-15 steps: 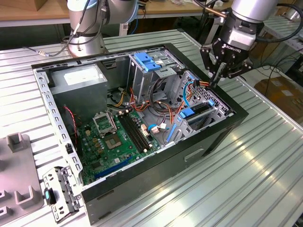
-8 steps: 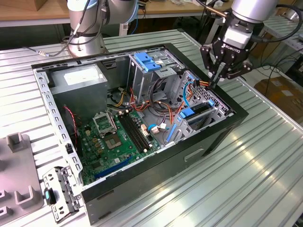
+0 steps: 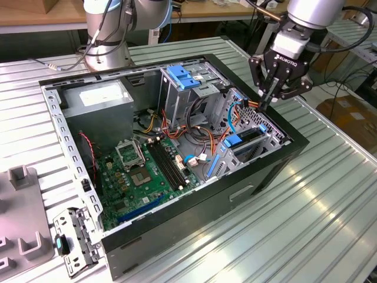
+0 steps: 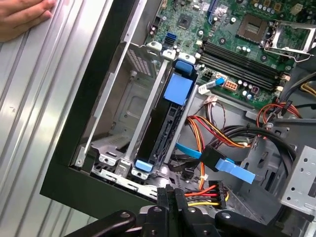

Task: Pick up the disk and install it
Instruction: 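Insert the first disk wire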

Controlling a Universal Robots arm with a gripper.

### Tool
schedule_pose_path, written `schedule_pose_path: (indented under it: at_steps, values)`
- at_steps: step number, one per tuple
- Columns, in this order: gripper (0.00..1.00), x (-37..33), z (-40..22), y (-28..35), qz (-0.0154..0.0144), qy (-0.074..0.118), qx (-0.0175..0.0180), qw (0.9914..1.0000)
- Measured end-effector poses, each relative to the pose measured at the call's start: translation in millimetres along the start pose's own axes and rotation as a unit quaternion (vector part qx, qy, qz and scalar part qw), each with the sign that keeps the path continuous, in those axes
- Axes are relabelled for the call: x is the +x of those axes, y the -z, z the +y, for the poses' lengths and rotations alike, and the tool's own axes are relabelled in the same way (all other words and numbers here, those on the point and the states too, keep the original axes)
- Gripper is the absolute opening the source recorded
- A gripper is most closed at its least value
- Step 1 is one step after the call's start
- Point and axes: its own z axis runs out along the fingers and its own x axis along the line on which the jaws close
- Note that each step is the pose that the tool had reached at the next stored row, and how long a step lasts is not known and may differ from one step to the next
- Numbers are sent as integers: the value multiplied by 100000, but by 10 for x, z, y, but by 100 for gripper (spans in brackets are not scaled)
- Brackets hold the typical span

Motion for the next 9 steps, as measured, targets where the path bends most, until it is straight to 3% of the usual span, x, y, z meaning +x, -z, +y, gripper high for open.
schedule_pose_path:
  at_steps: [5, 7, 9]
  values:
    - [17, -8, 16, -8, 17, -2448, -128, 99970]
    - [17, -7, 17, -12, 7, -4399, -220, 99903]
    - [17, -8, 17, -15, 5, -7157, -353, 99743]
